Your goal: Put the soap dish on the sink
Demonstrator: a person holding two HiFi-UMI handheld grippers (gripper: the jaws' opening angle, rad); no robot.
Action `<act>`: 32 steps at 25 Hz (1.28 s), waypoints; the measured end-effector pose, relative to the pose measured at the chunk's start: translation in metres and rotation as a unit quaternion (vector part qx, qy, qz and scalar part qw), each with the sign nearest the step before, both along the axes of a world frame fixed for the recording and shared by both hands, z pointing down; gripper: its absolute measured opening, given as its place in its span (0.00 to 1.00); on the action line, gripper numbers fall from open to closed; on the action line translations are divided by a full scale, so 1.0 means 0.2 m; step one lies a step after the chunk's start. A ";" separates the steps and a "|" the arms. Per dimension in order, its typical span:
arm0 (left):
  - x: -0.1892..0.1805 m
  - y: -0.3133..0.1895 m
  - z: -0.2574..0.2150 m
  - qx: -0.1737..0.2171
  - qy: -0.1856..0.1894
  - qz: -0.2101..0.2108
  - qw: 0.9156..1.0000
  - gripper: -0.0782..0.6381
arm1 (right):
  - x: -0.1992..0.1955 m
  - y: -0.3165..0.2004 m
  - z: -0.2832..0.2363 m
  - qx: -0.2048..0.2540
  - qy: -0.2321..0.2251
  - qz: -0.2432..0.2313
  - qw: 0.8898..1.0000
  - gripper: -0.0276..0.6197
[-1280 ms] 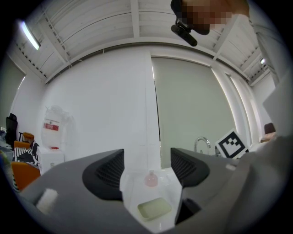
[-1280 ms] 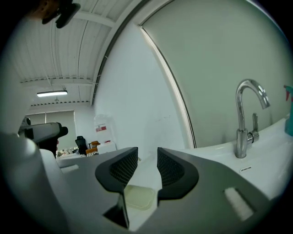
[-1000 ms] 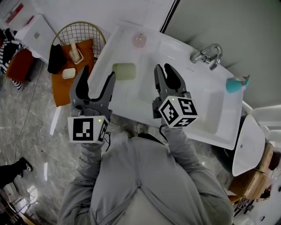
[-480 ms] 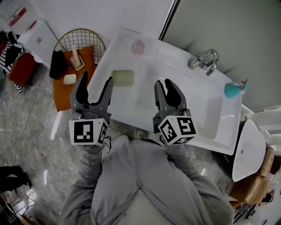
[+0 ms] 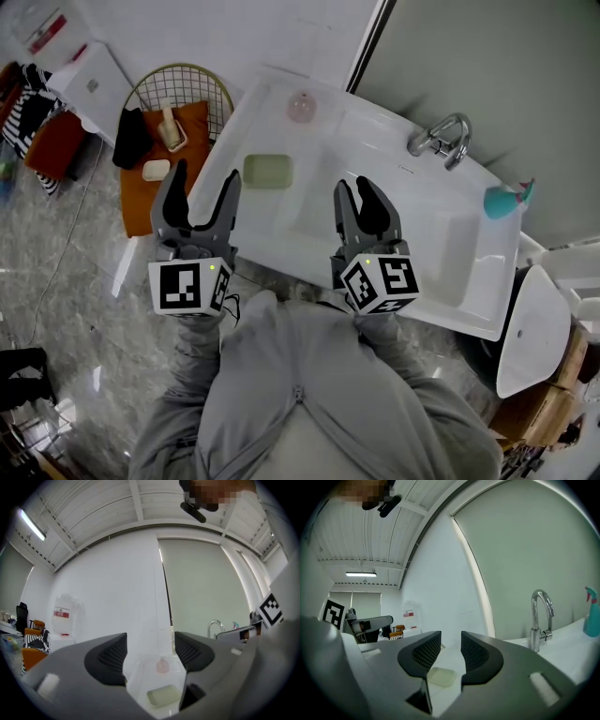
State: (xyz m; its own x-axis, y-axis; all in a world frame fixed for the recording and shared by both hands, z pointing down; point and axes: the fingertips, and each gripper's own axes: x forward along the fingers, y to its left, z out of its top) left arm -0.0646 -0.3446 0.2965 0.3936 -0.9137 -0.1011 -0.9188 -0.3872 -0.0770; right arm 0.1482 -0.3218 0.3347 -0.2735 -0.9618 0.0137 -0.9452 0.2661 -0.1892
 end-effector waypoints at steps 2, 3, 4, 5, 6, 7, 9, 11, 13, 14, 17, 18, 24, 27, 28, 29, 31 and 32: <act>0.00 0.00 0.00 0.000 0.000 -0.003 1.000 0.59 | 0.00 -0.01 0.00 -0.001 0.001 -0.001 1.000 0.22; -0.01 0.00 0.00 0.000 0.000 -0.005 1.000 0.59 | 0.01 -0.01 0.01 -0.002 0.001 -0.001 1.000 0.22; -0.01 0.00 0.00 0.000 -0.001 -0.007 1.000 0.59 | 0.01 -0.02 0.01 -0.003 0.002 -0.001 1.000 0.22; -0.01 0.00 -0.01 0.000 -0.001 -0.008 1.000 0.59 | 0.01 -0.02 0.01 -0.005 0.002 0.000 1.000 0.22; -0.02 0.01 -0.01 0.000 -0.002 -0.010 1.000 0.59 | 0.02 -0.03 0.01 -0.006 0.003 0.001 1.000 0.22; -0.02 0.01 -0.01 0.001 -0.002 -0.011 1.000 0.59 | 0.02 -0.03 0.02 -0.006 0.005 0.001 1.000 0.22; -0.03 0.01 -0.01 0.002 -0.002 -0.014 1.000 0.59 | 0.01 -0.03 0.02 -0.008 0.010 0.001 1.000 0.22; -0.04 0.02 -0.02 0.002 -0.002 -0.017 1.000 0.59 | 0.00 -0.04 0.02 -0.009 0.014 -0.001 1.000 0.22; -0.04 0.02 -0.02 0.003 -0.001 -0.018 1.000 0.59 | -0.01 -0.04 0.02 -0.008 0.015 -0.003 1.000 0.22; -0.04 0.02 -0.02 0.003 -0.001 -0.019 1.000 0.59 | -0.01 -0.04 0.02 -0.008 0.015 -0.004 1.000 0.22; -0.04 0.02 -0.02 0.005 0.000 -0.019 1.000 0.59 | -0.01 -0.04 0.02 -0.008 0.015 -0.007 1.000 0.22; -0.04 0.02 -0.02 0.006 0.000 -0.020 1.000 0.59 | -0.01 -0.04 0.02 -0.008 0.014 -0.008 1.000 0.22; -0.06 0.02 -0.02 0.007 -0.001 -0.022 1.000 0.59 | -0.03 -0.05 0.02 -0.012 0.018 -0.013 1.000 0.22; -0.05 0.02 -0.02 0.006 -0.002 -0.023 1.000 0.59 | -0.03 -0.06 0.03 -0.012 0.019 -0.015 1.000 0.22; -0.05 0.02 -0.02 0.006 -0.002 -0.023 1.000 0.59 | -0.03 -0.06 0.03 -0.012 0.020 -0.015 1.000 0.22; -0.05 0.02 -0.02 0.006 -0.002 -0.023 1.000 0.59 | -0.03 -0.06 0.02 -0.012 0.020 -0.016 1.000 0.22; -0.05 0.02 -0.02 0.006 -0.002 -0.023 1.000 0.59 | -0.03 -0.06 0.02 -0.011 0.020 -0.016 1.000 0.22; -0.05 0.02 -0.02 0.006 -0.003 -0.023 1.000 0.59 | -0.04 -0.06 0.02 -0.011 0.020 -0.017 1.000 0.22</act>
State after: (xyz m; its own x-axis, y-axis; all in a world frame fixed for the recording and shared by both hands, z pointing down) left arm -0.0749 -0.3404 0.2919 0.3519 -0.9295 -0.1101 -0.9351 -0.3438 -0.0861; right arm 0.1410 -0.3344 0.3389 -0.3044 -0.9514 0.0466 -0.9426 0.2938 -0.1585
